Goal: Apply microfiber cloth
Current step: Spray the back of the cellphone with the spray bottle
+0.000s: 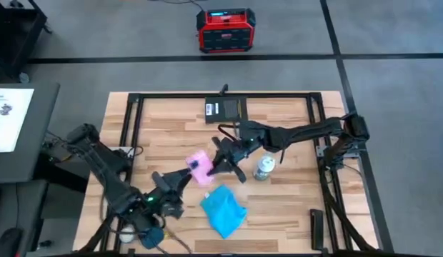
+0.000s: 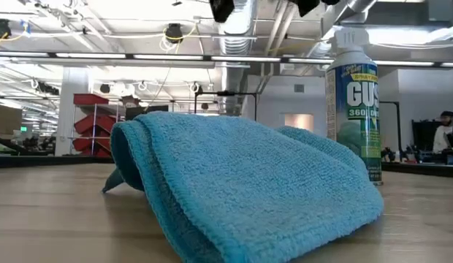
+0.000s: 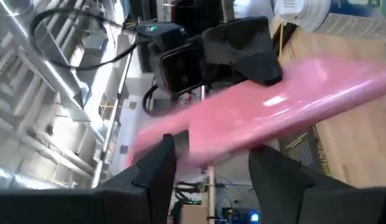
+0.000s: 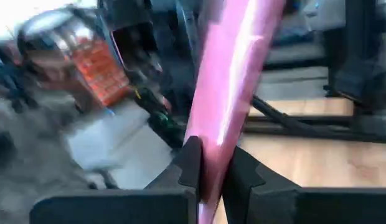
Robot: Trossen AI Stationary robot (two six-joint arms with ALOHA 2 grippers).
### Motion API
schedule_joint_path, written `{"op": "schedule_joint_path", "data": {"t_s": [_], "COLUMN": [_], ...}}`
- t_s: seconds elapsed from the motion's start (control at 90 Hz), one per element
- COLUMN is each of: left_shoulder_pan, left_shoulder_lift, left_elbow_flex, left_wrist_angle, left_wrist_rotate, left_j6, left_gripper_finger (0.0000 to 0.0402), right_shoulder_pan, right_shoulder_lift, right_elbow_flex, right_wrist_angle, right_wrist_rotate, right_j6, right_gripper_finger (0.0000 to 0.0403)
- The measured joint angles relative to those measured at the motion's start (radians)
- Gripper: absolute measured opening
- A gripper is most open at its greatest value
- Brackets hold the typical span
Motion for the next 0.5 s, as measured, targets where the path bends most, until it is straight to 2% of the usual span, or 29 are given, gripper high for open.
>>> {"op": "schedule_joint_path", "data": {"t_s": [0.089,0.244,0.367,0.5], "left_shoulder_pan": [-0.018,-0.054,-0.083,-0.078], "left_shoulder_lift": [-0.014,-0.052,-0.106,-0.121], "left_elbow_flex": [-0.003,-0.008,-0.01,-0.024], "left_wrist_angle": [-0.048,-0.086,-0.152,-0.278], "left_wrist_rotate": [-0.006,0.025,0.018,0.079], "left_j6": [-0.061,-0.168,-0.393,-0.623], "left_gripper_finger": [0.0163,0.0163,0.0163,0.0163], "right_shoulder_pan": [-0.002,0.001,0.008,0.013], "right_shoulder_lift": [0.007,-0.014,-0.034,-0.1], "right_elbow_flex": [-0.004,0.002,0.003,0.002], "right_wrist_angle": [-0.079,-0.033,-0.07,-0.135], "right_wrist_rotate": [0.082,0.054,0.095,0.17], "right_j6": [-0.031,-0.027,-0.049,-0.094], "right_gripper_finger": [0.001,0.001,0.001,0.001]}}
